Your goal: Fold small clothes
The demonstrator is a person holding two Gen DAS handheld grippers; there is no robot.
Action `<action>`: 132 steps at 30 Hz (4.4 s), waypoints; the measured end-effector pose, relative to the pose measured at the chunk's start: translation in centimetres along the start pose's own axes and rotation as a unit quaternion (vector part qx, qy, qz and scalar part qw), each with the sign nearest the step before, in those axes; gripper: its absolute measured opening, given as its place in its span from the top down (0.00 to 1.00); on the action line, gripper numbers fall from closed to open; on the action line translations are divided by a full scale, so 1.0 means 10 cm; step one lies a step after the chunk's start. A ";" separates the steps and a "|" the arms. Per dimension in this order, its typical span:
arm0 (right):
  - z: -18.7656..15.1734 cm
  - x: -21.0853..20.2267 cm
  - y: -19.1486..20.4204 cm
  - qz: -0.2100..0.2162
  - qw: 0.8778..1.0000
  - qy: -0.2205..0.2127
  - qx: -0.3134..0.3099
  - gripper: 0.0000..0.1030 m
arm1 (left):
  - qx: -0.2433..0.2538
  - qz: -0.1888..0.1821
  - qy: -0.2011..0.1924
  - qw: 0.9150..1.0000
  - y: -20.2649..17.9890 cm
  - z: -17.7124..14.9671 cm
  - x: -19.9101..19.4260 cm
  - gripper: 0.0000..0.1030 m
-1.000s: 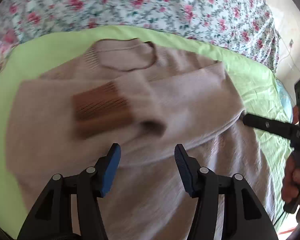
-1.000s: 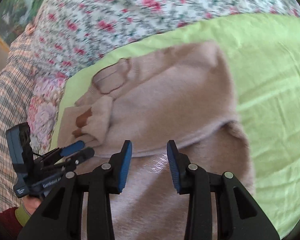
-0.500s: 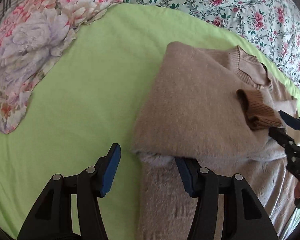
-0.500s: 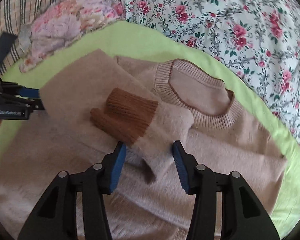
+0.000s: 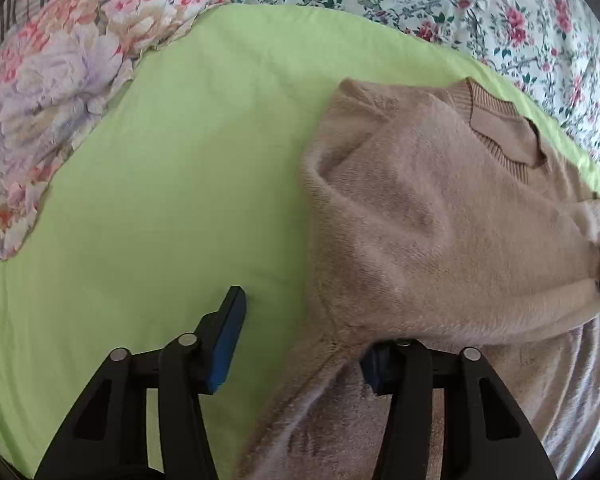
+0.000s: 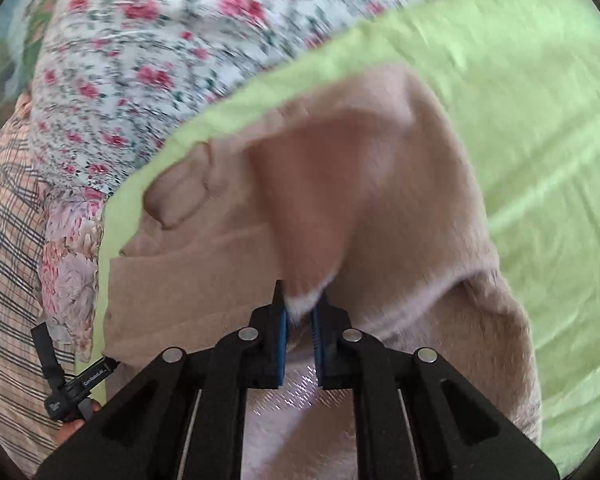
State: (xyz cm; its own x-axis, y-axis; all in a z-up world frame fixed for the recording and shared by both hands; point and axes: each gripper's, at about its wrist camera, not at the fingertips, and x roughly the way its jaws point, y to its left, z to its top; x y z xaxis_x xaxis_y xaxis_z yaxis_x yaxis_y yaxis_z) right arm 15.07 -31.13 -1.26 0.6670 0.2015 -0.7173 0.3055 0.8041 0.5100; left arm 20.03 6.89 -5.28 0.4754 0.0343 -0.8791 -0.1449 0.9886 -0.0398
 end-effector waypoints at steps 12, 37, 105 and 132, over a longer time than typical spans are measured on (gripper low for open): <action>0.12 -0.31 -0.23 -0.080 0.995 -0.054 0.028 0.85 | -0.018 -0.008 0.008 1.000 0.21 -0.04 -0.05 0.50; -0.21 2.19 2.88 0.183 0.844 0.392 -0.316 0.29 | -0.055 -0.062 -0.006 0.997 0.56 -0.18 -0.09 0.50; 1.35 1.28 0.94 -0.101 0.951 0.027 -0.290 0.88 | 0.276 -0.041 -0.024 0.960 -0.47 1.79 0.72 0.94; 0.32 -0.25 -0.16 -0.038 0.994 0.003 -0.099 0.56 | 0.101 0.021 0.014 0.995 0.46 -0.09 -0.21 0.57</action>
State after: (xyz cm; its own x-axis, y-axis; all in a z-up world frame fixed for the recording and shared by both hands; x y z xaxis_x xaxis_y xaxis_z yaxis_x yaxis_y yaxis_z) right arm 15.08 -34.68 1.29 0.6429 0.1380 -0.7534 0.2152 0.9115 0.3506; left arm 17.57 11.20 -4.10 0.4479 0.0750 -0.8909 0.0149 0.9957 0.0913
